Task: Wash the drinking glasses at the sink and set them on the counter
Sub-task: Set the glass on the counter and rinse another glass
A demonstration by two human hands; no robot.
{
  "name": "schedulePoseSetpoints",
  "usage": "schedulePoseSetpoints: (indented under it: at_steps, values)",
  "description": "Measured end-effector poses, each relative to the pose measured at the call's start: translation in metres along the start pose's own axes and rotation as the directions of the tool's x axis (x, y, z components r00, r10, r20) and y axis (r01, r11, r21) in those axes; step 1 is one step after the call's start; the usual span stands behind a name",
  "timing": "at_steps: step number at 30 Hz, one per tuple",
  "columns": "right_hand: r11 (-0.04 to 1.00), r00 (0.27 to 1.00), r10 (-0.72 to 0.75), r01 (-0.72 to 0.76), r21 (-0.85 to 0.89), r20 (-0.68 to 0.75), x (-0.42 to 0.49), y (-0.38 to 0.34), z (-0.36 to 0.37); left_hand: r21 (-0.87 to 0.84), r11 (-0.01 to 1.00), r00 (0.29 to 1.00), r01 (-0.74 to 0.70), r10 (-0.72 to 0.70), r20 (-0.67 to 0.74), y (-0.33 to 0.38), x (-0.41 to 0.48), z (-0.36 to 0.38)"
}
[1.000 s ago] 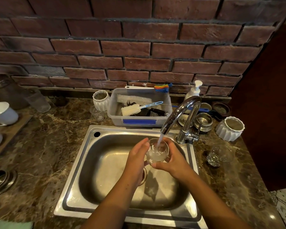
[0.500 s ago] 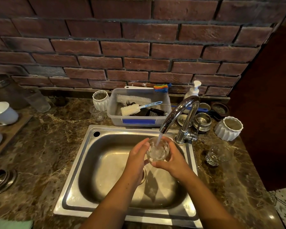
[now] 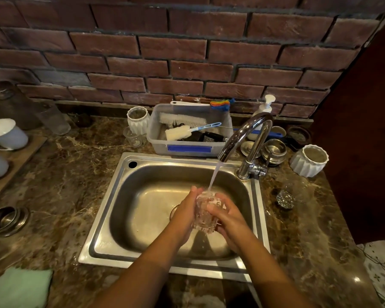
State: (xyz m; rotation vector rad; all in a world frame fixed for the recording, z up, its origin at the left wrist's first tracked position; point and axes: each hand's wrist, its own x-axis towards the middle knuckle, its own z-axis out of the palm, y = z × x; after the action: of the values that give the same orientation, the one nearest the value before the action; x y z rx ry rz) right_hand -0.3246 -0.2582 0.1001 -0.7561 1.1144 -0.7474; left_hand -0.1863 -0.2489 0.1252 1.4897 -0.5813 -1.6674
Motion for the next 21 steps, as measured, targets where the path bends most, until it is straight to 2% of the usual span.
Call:
schedulePoseSetpoints:
  at_steps: [3, 8, 11, 17, 21]
  values:
    - [0.979, 0.993, 0.11, -0.103, 0.178, -0.029, -0.001, 0.009, 0.0, 0.025, 0.998, 0.997, 0.063, -0.064, 0.038, -0.01, -0.005, -0.003]
    - [0.959, 0.962, 0.271, -0.271, 0.082, 0.005, -0.005, 0.013, -0.005, -0.027, 0.985, 0.984, 0.171, -0.169, 0.056, -0.027, -0.012, -0.007]
    - [0.938, 0.942, 0.335, -0.334, 0.09, 0.003, -0.008, 0.015, -0.007, -0.096, 0.971, 0.976, 0.217, -0.215, 0.034, -0.038, -0.017, -0.008]
    - [0.922, 0.926, 0.378, -0.377, 0.083, 0.006, -0.015, 0.016, -0.007, -0.15, 0.946, 0.957, 0.287, -0.29, -0.001, -0.042, -0.023, -0.007]
    - [0.957, 0.957, 0.288, -0.289, -0.012, -0.034, -0.023, 0.011, -0.013, -0.131, 0.96, 0.969, 0.246, -0.243, 0.038, -0.042, -0.023, -0.001]
